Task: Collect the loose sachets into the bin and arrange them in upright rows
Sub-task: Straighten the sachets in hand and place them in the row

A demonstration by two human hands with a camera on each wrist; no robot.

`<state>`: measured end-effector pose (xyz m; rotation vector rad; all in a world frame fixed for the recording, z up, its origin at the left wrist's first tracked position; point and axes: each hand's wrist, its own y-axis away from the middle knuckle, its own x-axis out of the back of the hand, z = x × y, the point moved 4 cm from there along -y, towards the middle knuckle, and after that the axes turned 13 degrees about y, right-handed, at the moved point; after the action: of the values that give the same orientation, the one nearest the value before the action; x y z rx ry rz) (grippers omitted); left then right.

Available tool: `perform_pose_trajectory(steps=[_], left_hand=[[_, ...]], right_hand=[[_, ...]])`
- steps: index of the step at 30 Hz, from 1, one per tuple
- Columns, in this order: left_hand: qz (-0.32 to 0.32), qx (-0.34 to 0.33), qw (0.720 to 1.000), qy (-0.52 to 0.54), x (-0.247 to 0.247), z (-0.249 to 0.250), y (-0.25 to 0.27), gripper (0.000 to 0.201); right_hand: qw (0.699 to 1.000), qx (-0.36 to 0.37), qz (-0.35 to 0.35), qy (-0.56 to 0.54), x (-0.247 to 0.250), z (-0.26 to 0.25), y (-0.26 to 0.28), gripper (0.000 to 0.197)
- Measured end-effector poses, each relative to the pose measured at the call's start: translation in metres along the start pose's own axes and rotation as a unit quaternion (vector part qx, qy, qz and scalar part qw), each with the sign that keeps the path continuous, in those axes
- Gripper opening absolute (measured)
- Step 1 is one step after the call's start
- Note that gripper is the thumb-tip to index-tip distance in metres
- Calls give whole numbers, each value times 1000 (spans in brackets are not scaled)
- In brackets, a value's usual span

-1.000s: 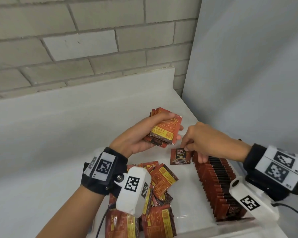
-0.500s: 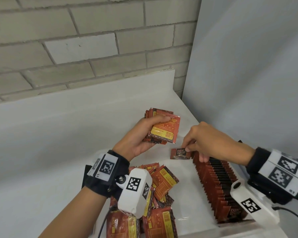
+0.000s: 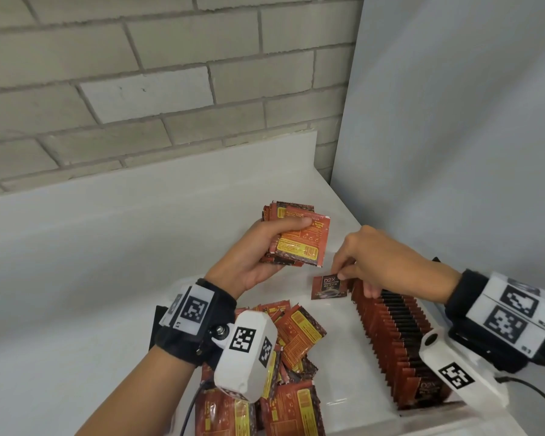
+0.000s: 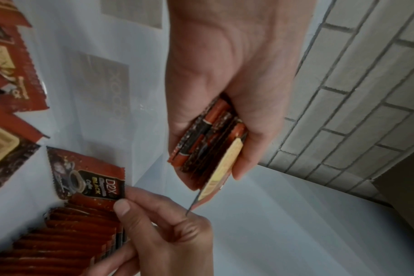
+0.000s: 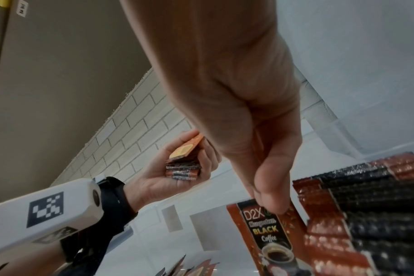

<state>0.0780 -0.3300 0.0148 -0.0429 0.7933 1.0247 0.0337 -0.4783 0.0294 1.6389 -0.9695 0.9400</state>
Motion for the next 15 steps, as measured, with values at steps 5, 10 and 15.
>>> perform_pose_trajectory(steps=[5, 10, 15], left_hand=[[-3, -9, 1000, 6, 0, 0, 0, 26], [-15, -15, 999, 35, -1, 1, 0, 28], [-37, -19, 998, 46, -4, 2, 2, 28]], right_hand=[[1000, -8, 8, -18, 4, 5, 1, 11], [994, -34, 45, -94, 24, 15, 13, 8], [945, -46, 37, -322, 47, 14, 34, 32]])
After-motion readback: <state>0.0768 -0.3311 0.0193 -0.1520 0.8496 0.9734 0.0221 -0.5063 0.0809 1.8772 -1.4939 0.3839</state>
